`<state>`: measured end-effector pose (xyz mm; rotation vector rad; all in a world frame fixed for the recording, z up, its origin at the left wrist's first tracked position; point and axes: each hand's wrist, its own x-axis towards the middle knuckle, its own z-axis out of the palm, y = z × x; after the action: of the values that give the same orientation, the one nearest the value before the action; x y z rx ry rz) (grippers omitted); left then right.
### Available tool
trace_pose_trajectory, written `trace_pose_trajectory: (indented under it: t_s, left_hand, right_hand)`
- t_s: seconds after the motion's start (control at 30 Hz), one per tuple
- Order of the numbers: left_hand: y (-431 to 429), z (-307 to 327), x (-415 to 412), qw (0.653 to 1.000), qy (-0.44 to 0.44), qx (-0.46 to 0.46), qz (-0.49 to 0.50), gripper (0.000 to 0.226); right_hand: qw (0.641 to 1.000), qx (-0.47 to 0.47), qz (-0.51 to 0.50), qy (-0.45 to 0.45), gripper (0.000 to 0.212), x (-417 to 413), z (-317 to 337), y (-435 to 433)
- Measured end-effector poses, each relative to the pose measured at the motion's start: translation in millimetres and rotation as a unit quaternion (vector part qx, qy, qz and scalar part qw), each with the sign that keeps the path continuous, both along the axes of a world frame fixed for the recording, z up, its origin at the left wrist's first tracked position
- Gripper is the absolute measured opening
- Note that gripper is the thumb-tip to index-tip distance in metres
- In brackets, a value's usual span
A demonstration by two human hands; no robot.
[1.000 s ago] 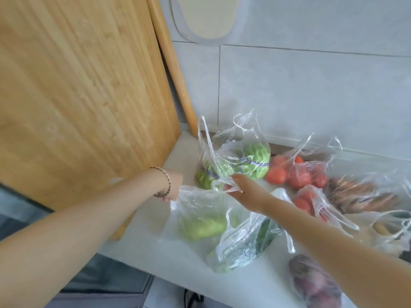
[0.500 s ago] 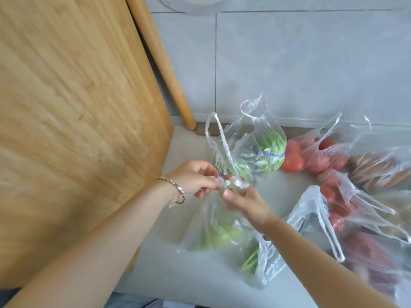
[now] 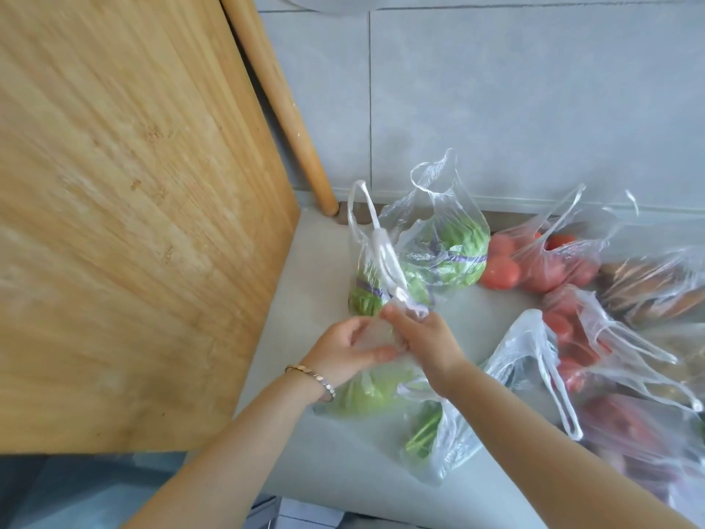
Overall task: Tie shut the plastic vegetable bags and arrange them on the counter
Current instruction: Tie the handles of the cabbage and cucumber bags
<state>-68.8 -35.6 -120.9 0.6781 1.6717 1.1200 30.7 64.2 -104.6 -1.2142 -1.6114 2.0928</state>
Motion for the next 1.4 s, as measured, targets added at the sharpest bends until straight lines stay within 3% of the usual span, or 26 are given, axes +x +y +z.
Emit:
trace_pose_trajectory:
  t_s: [0.1, 0.17, 0.23, 0.33, 0.47, 0.57, 0.63, 0.73, 0.9, 1.03, 1.2, 1.3, 1.4]
  left_hand:
    - [5, 3, 17, 0.999, 0.013, -0.012, 0.048, 0.029]
    - [9, -2, 23, 0.991, -0.044, 0.004, 0.124, 0.033]
    - [12, 1, 27, 0.965, -0.165, 0.049, 0.198, 0.034]
    - [16, 9, 27, 0.900, -0.354, 0.139, 0.213, 0.040]
    - [13, 7, 27, 0.833, -0.418, 0.200, 0.303, 0.052]
    - [13, 3, 22, 0.795, -0.430, 0.167, 0.394, 0.038]
    - [15, 1, 20, 0.826, -0.407, 0.081, 0.382, 0.043]
    - [17, -5, 24, 0.895, -0.310, -0.030, 0.318, 0.061]
    - [20, -15, 36, 0.946, -0.178, -0.060, 0.264, 0.036]
    - [20, -22, 45, 0.958, -0.136, -0.078, 0.241, 0.005]
    - [24, -18, 41, 0.954, -0.113, -0.140, 0.242, 0.023]
    - [27, -22, 37, 0.938, -0.106, -0.150, 0.295, 0.025]
    - [26, -23, 39, 0.947, -0.054, -0.140, 0.285, 0.028]
  right_hand:
    - [0.999, 0.033, -0.033, -0.003, 0.028, 9, -3, 4]
    - [0.998, 0.027, -0.051, -0.016, 0.026, 17, -6, 7]
    - [0.993, -0.052, -0.101, 0.024, 0.030, 23, -9, 10]
    - [0.924, -0.269, -0.210, 0.174, 0.039, 27, -12, 15]
    - [0.845, -0.382, -0.246, 0.283, 0.048, 26, -13, 17]
    - [0.848, -0.401, -0.265, 0.224, 0.043, 24, -18, 17]
    - [0.878, -0.408, -0.206, 0.140, 0.043, 24, -28, 19]
    - [0.893, -0.413, -0.174, 0.044, 0.049, 20, -46, 19]
    - [0.943, -0.258, -0.170, -0.127, 0.039, 13, -62, 8]
    - [0.972, -0.185, -0.109, -0.093, 0.031, 14, -54, -11]
    - [0.997, -0.040, -0.007, -0.059, 0.029, 19, -47, -23]
    - [0.999, -0.041, -0.016, 0.006, 0.018, 26, -44, -23]
    - [0.995, -0.040, -0.085, 0.022, 0.007, 28, -45, -24]
